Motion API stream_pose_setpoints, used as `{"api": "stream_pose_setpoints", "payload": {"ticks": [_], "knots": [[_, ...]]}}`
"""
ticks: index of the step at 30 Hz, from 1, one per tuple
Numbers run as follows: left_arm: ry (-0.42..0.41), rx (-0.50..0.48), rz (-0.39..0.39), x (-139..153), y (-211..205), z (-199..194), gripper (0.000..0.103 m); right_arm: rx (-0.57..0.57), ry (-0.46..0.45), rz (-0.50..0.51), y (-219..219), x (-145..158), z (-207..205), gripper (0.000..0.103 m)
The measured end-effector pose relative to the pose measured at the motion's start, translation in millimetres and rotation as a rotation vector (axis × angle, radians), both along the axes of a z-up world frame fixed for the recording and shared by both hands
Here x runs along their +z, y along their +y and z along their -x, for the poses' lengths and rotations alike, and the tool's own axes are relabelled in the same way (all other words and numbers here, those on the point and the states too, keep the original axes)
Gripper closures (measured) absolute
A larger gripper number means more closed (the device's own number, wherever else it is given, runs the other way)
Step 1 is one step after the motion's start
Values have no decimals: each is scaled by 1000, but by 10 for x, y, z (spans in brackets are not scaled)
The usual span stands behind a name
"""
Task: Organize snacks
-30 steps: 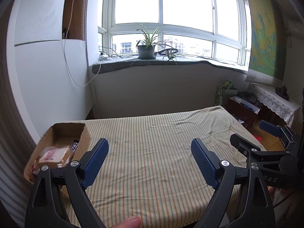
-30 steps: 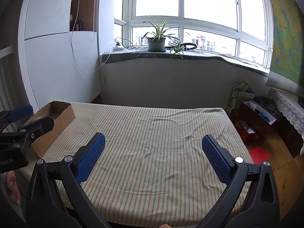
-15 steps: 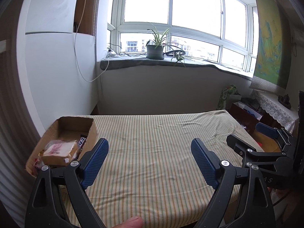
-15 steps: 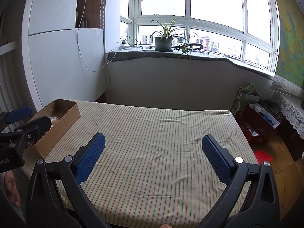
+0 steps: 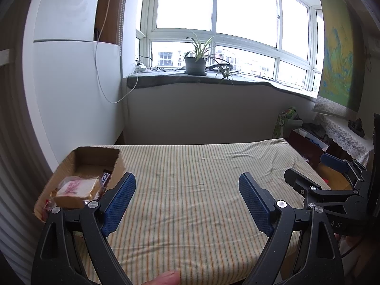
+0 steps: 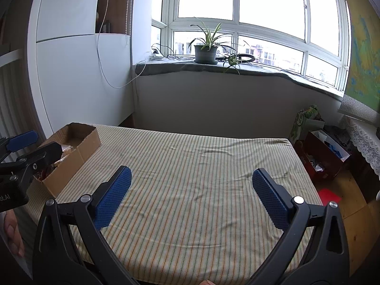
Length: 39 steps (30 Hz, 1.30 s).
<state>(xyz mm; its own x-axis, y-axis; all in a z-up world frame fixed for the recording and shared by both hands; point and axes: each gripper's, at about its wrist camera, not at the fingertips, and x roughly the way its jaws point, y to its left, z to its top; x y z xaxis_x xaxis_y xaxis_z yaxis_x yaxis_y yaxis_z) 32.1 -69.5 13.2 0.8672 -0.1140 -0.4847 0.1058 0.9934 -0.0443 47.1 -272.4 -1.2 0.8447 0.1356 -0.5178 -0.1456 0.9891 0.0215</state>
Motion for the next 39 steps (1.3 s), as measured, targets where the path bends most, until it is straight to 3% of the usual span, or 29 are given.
{"api": "stream_pose_setpoints", "payload": {"ticks": [34, 35, 36, 39], "knots": [[24, -27, 25, -22, 33, -40, 14, 11, 12, 3, -47, -65, 3, 0], [27, -28, 29, -25, 39, -45, 12, 11, 12, 3, -49, -65, 4, 0], [29, -25, 32, -25, 45, -50, 0, 12, 12, 3, -48, -61, -3, 0], [15, -21, 20, -19, 39, -28, 0, 12, 13, 1, -65, -84, 6, 0]]}}
